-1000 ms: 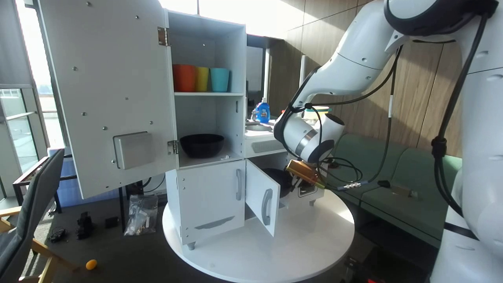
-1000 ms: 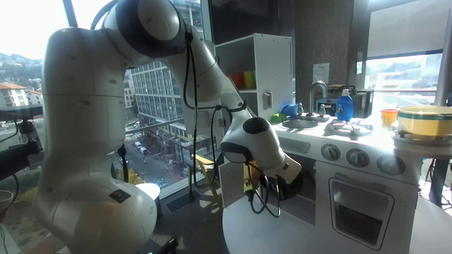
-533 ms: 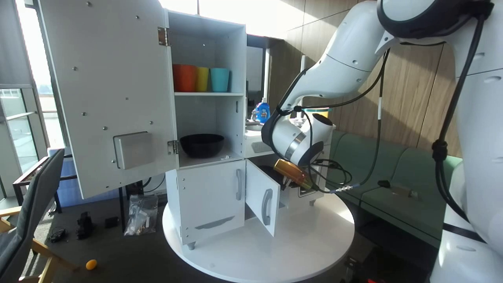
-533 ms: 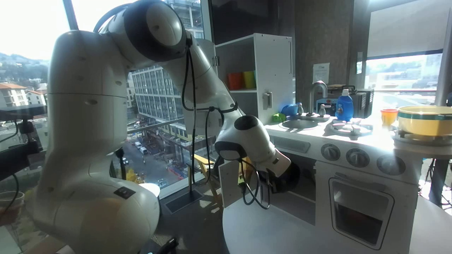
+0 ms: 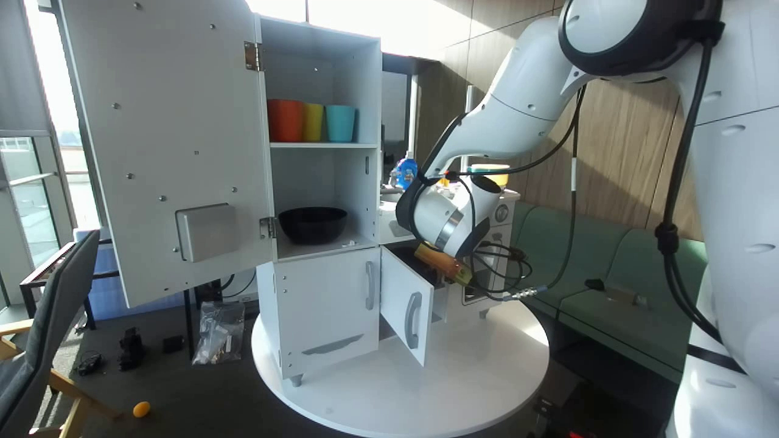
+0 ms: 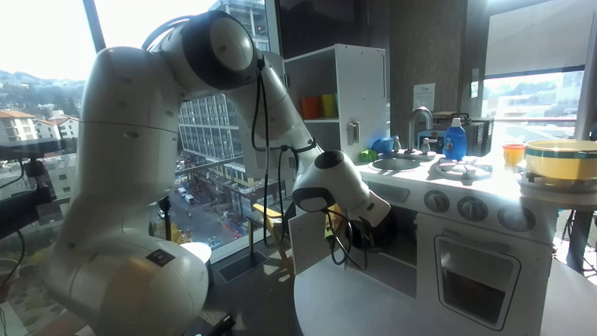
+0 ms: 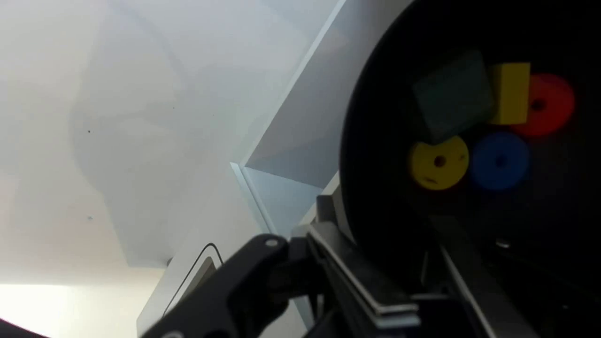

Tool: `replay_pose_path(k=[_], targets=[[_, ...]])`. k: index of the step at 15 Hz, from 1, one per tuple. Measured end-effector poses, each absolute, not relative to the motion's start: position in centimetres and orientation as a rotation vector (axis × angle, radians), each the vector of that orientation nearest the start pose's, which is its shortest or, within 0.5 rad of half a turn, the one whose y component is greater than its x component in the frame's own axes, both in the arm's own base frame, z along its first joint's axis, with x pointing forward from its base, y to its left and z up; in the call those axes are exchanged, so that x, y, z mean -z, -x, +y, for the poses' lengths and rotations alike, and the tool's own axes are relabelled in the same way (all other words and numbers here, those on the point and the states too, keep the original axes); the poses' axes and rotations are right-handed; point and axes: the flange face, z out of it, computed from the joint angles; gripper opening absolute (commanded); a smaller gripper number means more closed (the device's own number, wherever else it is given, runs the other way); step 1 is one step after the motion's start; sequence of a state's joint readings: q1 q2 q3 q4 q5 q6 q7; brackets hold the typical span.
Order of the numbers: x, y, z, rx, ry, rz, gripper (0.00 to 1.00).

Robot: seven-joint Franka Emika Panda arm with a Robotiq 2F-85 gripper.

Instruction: Open the bottom middle cabinet door and put the black bowl inside

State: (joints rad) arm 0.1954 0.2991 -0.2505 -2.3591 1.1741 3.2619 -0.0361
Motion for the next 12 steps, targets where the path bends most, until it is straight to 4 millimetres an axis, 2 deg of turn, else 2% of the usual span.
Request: replay_pose_path(k=[4,12], targets=[[-24.8,-49.3,-13.9,0.831,2.415,1.669,0.98],[-24.3,-48.1,-17.4,0.751,2.408,1.719,1.00]])
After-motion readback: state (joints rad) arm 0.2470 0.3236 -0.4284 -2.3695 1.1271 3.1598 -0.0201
